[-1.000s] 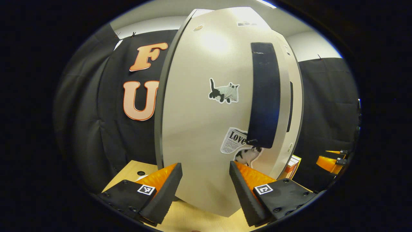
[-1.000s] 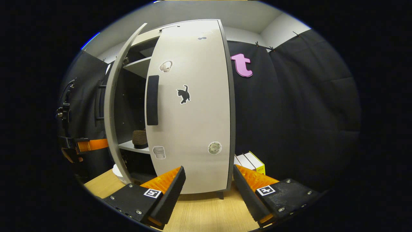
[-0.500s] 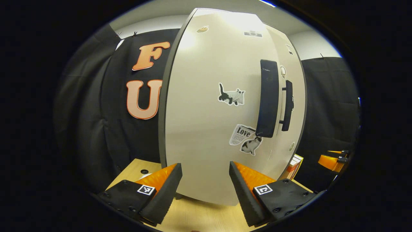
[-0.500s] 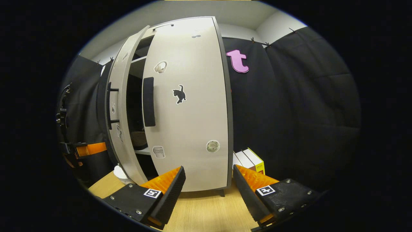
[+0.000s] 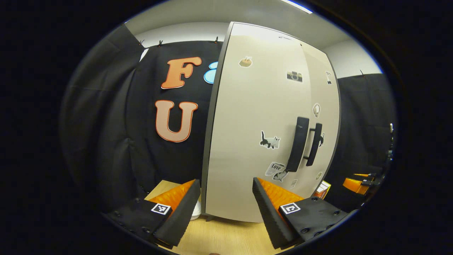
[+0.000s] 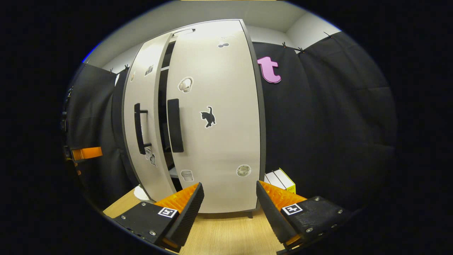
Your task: Grab one shoe with the right hand and put it into the shoe cabinet, grab the other shoe with the left hand and put it into the shoe cabinet; then close the right door with the right hand and the left door with the left hand.
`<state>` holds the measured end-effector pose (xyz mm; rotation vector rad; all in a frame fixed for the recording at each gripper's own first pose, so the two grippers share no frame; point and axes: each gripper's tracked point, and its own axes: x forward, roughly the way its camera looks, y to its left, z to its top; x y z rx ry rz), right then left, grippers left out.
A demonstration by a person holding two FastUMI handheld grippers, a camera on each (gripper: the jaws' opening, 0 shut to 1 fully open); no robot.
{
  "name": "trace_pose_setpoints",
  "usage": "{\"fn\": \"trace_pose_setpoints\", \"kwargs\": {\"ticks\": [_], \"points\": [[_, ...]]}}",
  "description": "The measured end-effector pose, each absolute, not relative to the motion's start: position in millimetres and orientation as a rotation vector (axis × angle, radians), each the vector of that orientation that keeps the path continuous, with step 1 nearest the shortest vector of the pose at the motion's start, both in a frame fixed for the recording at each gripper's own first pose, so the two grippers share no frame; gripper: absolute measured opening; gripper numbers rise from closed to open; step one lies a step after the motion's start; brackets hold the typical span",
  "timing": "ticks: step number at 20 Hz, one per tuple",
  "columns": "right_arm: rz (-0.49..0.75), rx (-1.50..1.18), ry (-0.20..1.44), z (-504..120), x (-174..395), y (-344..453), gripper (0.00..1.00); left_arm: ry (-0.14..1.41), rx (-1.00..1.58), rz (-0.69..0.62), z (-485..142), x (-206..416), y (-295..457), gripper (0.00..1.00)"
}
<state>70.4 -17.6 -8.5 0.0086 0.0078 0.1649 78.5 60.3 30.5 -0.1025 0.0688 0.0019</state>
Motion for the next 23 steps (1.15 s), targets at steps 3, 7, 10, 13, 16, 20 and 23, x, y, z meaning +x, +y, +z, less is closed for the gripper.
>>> {"fn": "trace_pose_setpoints", "kwargs": {"ticks": [3,7,10,13,16,20,23], "points": [[0.174,0.0,-0.002,8,64,-18,0.92,0.028,-0.065,0.053,65,69,85,0.97],[0.168,-0.005,-0.022,29,57,-25,0.92,-0.012,-0.036,0.097,97,53,109,0.96],[0.156,-0.005,-0.063,54,44,-34,0.92,-0.031,-0.036,0.137,113,44,130,0.96],[0.131,-0.018,-0.117,82,28,-48,0.92,-0.048,-0.043,0.167,127,33,145,0.96],[0.113,-0.03,-0.164,109,9,-59,0.92,-0.078,-0.057,0.179,145,21,153,0.99],[0.097,-0.036,-0.197,125,-5,-67,0.92,-0.107,-0.105,0.19,165,12,161,0.96],[0.09,-0.043,-0.199,127,-10,-71,0.92,-0.121,-0.107,0.198,170,7,167,0.94]]}}
